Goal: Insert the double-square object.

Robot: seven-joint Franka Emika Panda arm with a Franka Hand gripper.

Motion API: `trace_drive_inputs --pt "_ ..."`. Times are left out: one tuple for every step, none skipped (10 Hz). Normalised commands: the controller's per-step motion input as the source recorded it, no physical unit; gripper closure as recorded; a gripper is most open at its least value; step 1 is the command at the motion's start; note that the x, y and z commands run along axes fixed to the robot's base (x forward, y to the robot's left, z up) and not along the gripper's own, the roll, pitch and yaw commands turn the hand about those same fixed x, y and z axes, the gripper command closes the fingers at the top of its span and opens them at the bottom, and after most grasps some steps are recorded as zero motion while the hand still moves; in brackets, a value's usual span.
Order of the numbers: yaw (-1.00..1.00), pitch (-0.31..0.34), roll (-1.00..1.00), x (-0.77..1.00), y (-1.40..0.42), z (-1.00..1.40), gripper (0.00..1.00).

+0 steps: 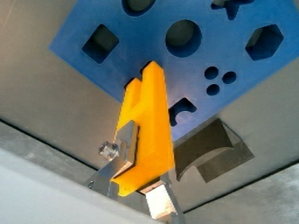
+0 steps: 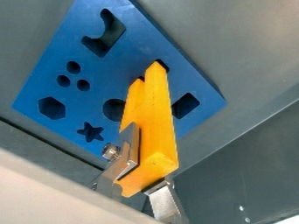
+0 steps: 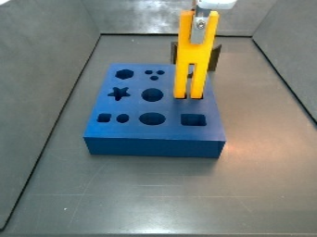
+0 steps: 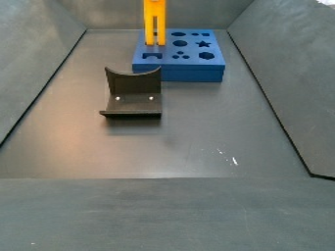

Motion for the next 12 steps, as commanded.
trace_drive_inputs --pt "0.0 0.0 0.04 0.18 -0.1 -0.11 1.0" --pt "0.0 0.0 0.08 0.21 -0.12 -0.11 1.0" --pt "0.0 0.0 0.08 0.12 -0.04 -0.19 1.0" --pt "0.0 0.0 0.08 0.0 0.0 -0.23 1.0" --pt "-0.01 -0.033 0.09 0.0 0.0 -0.4 1.0" --pt "-0.05 -0.061 0.16 0.0 0.0 -0.6 1.0" --pt "-0.03 -0.061 0.19 0.0 0.0 -0.67 1.0" --pt "-0.02 -0.059 0.19 0.0 0.0 -0.64 1.0" --pt "-0.02 -0.059 0.17 0.0 0.0 -0.63 1.0" --pt "0.0 -0.087 0.11 -0.04 0.0 -0.55 1.0" --pt "0.0 -0.041 0.0 0.0 0.0 -0.22 1.0" --pt "0.0 0.0 0.0 0.0 0.0 0.0 1.0"
